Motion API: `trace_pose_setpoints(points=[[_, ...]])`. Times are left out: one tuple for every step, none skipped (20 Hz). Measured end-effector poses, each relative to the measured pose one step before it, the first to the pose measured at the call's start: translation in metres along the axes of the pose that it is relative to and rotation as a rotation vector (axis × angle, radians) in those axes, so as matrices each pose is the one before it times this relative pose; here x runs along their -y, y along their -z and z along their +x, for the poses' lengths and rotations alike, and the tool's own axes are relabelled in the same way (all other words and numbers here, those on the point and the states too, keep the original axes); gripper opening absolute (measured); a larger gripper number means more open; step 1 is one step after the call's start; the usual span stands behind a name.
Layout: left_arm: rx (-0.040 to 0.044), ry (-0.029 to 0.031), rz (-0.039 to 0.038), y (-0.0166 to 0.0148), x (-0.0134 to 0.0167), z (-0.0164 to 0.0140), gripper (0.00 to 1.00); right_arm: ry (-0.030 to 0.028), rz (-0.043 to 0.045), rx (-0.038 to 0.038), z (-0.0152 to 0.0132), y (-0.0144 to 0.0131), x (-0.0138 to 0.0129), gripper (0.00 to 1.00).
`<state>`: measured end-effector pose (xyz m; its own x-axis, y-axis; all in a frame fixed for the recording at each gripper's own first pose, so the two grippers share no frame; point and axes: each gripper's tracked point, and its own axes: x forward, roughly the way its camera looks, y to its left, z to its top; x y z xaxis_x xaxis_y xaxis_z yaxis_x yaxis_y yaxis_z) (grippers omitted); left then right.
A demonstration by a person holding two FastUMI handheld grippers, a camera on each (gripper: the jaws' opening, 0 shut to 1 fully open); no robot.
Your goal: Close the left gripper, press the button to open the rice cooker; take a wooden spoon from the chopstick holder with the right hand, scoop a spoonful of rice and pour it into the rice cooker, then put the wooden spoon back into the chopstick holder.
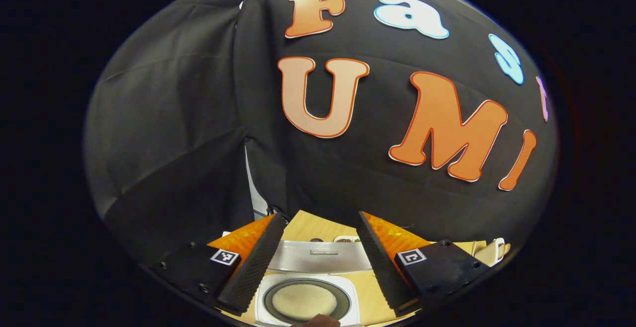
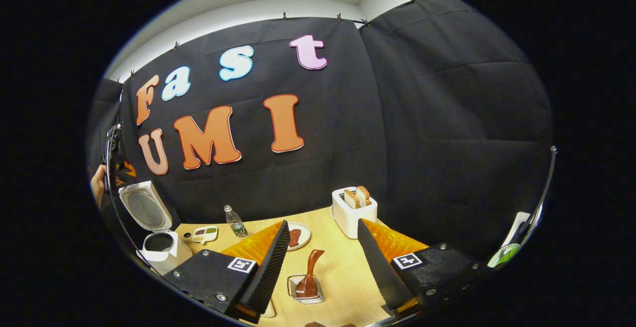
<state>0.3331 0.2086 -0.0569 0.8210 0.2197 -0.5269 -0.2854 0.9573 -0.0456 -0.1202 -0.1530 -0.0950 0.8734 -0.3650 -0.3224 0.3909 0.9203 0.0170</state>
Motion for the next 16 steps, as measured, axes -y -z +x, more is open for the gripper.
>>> trace_pose_setpoints(points=[[-0.04949, -0.00368, -0.01485, 0.00711, 0.00099, 0.00483, 0.99, 0.00212, -0.00291, 0.00187, -0.00101, -0.00057, 0.00331, 0.85], [-0.05651, -0.01086, -0.01032, 0.00667, 0.00024, -0.00014, 1.00, 0.00255, 0.00016, 0.00048, -0.00072, -0.00134, 0.00193, 0.85], [-0.03302, -0.04048, 0.03460, 0.00154, -0.00422, 0.00152, 1.00, -0.00560, 0.00398, 0.00092, -0.00020, -0.00106, 0.00123, 0.85], [-0.03706, -0.02217, 0.03322, 0.00303, -0.00072, 0.00158, 1.00, -0.00270, 0.00329, 0.00004, -0.00109, 0.00046, 0.00082, 0.85], [-0.03020, -0.00896, 0.03978, 0.00540, 0.00253, 0.00064, 0.99, -0.00563, 0.00114, 0.00092, 0.00097, -0.00004, 0.00100, 0.85], [-0.03467, -0.00112, 0.02865, 0.00475, 0.00263, -0.00200, 1.00, -0.00227, -0.00064, -0.00091, 0.00072, 0.00042, 0.00133, 0.85], [-0.03852, -0.00840, 0.01804, 0.00604, 0.00035, 0.00077, 0.99, -0.00522, 0.00071, -0.00300, 0.00161, 0.00158, 0.00092, 0.85], [-0.03326, -0.00136, 0.01210, 0.00542, 0.00100, 0.00233, 0.99, -0.00907, 0.00327, -0.00118, 0.00049, 0.00074, -0.00089, 0.85], [-0.03505, -0.00123, -0.00068, 0.00676, 0.00332, 0.00080, 1.00, -0.00727, 0.00382, -0.00136, 0.00125, 0.00074, -0.00080, 0.85], [-0.04087, 0.00597, 0.00973, 0.00807, 0.00272, 0.00027, 1.00, -0.01136, 0.00390, 0.00055, 0.00006, 0.00134, -0.00081, 0.85], [-0.02165, 0.00879, 0.00792, 0.00676, 0.00167, -0.00130, 1.00, -0.00531, 0.00222, -0.00421, 0.00148, 0.00206, -0.00123, 0.86], [-0.02604, 0.00680, -0.00317, 0.00892, 0.00158, -0.00258, 1.00, -0.00810, 0.00247, -0.00862, 0.00169, 0.00352, -0.00061, 0.85], [-0.02477, 0.00869, -0.00534, 0.00940, 0.00200, -0.00226, 1.00, -0.00460, 0.00218, -0.01411, 0.00201, 0.00400, -0.00046, 0.85], [-0.02661, 0.00765, -0.00527, 0.01635, 0.00452, -0.00434, 1.00, -0.01005, 0.00290, -0.01103, 0.00148, 0.00279, -0.00138, 0.85], [-0.03052, -0.00156, 0.00384, 0.00641, -0.00141, -0.00642, 1.00, -0.01054, 0.00345, -0.00647, 0.00208, 0.00114, -0.00286, 0.85], [-0.02196, 0.00200, 0.00950, 0.01561, -0.00066, 0.00238, 1.00, -0.01260, 0.00279, -0.00394, 0.00174, -0.00004, -0.00211, 0.85]])
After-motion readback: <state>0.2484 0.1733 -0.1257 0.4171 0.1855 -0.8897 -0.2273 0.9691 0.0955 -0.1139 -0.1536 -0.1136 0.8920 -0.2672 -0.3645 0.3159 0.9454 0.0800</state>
